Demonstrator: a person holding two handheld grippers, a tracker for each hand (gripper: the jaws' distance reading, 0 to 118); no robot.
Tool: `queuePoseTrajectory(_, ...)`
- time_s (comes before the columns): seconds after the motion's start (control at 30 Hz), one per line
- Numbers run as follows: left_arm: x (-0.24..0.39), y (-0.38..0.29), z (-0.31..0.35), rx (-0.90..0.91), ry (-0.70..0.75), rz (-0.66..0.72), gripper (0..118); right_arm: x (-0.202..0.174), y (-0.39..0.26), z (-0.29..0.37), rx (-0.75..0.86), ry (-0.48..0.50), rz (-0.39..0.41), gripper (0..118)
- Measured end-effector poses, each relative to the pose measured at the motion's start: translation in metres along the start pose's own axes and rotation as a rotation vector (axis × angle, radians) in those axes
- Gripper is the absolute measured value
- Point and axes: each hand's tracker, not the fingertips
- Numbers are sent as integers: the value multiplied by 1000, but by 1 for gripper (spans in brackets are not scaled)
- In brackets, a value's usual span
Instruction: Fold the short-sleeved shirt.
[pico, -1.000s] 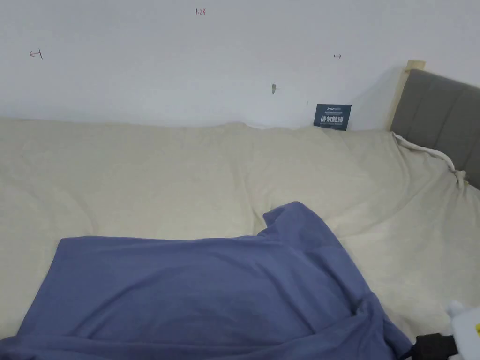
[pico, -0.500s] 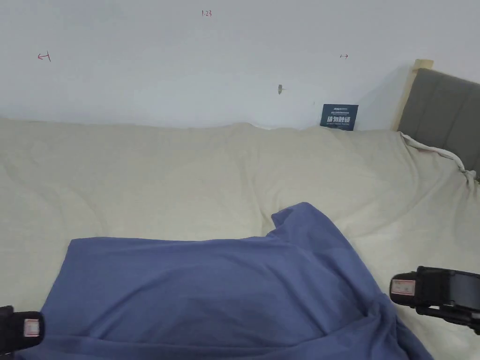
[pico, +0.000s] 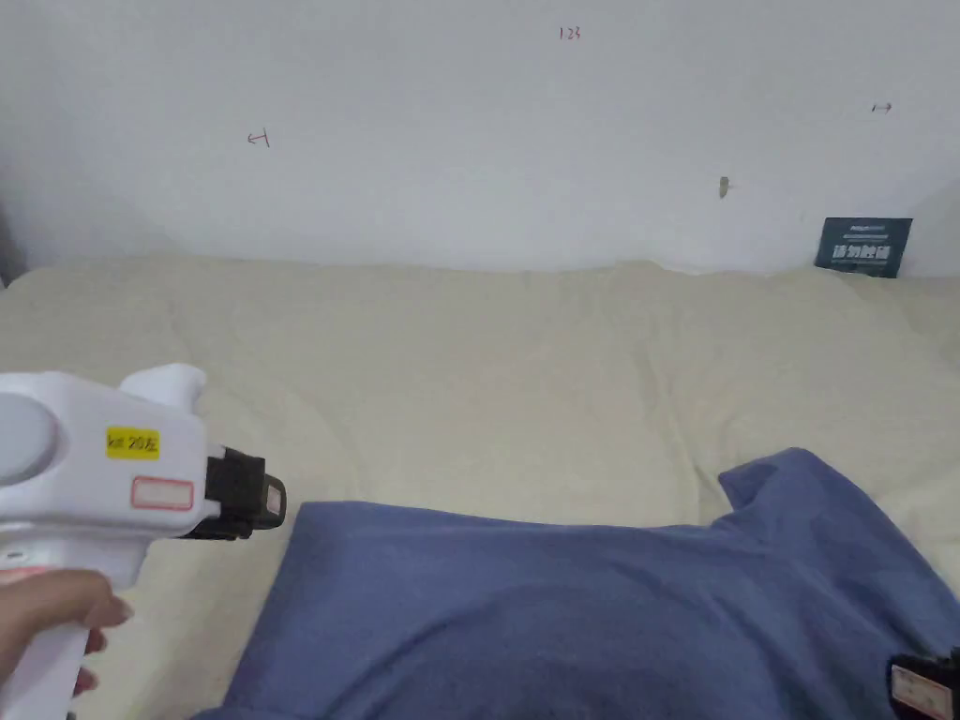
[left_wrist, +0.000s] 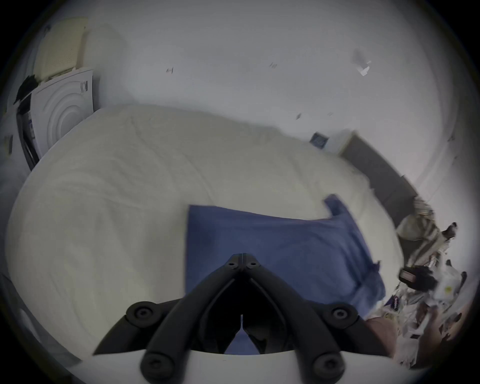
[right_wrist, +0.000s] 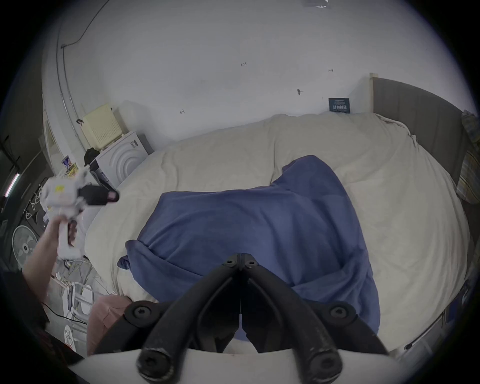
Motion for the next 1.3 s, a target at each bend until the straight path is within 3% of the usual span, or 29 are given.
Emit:
queuePoseTrajectory(0.1, -18, 50, -66, -182, 87, -59, 5, 2, 4, -19, -33, 12, 3, 0)
queuePoseTrajectory(0.13, -24, 56, -86, -204, 92, -48, 34, 3, 5, -27, -51, 13, 2, 0)
queuePoseTrajectory(0.2, -34, 66, -123, -264, 75, -18, 111, 6, 5, -41, -82, 24, -2, 0)
queuePoseTrajectory(0.23, -36, 67, -132, -237, 34, 34, 116, 8, 5, -47, -100, 31, -7, 0)
queuePoseTrajectory(0.4, -37, 72, -180, -331, 137, -40, 114, 20, 5, -75, -159, 16, -24, 0)
queuePoseTrajectory(0.5, -44, 68, -209, -323, 202, -176, 114, 27, 1, -84, -178, 94, -40, 0)
queuePoseTrajectory(0.6, -35, 61, -205, -345, 150, -283, 95, 31, -3, -93, -208, 82, -41, 0)
queuePoseTrajectory(0.63, -35, 56, -203, -328, 168, -278, 84, 32, -5, -96, -216, 78, -40, 0)
queuePoseTrajectory(0.67, -34, 57, -196, -306, 154, -278, 66, 34, -7, -99, -220, 75, -39, 0)
queuePoseTrajectory(0.7, -34, 57, -191, -293, 111, -264, 42, 35, -8, -101, -223, 71, -42, 0)
queuePoseTrajectory(0.73, -32, 56, -188, -290, 102, -271, 3, 35, -8, -104, -227, 67, -49, 0)
queuePoseTrajectory(0.83, -9, 36, -172, -298, 51, -282, 3, 38, -3, -101, -183, 62, -79, 0)
queuePoseTrajectory(0.93, -10, 36, -181, -314, 98, -333, 3, 45, 26, -95, -84, 49, -31, 0)
queuePoseTrajectory(1.0, -9, 37, -179, -298, 100, -319, 3, 55, 60, -102, -99, 67, 0, 0)
queuePoseTrajectory(1.07, -18, 46, -182, -271, 126, -308, 3, 71, 99, -116, -108, -21, 22, 0)
queuePoseTrajectory(1.13, -22, 50, -177, -247, 105, -295, 3, 93, 139, -139, -163, -83, -9, 0)
queuePoseTrajectory(1.17, -16, 44, -171, -238, 103, -293, 3, 109, 155, -156, -209, -95, -59, 19)
queuePoseTrajectory(1.23, -18, 42, -170, -217, 105, -285, 3, 139, 177, -193, -350, -142, -180, 105)
queuePoseTrajectory(1.3, -21, 39, -168, -192, 76, -259, 3, 170, 187, -222, -370, -199, -253, 107)
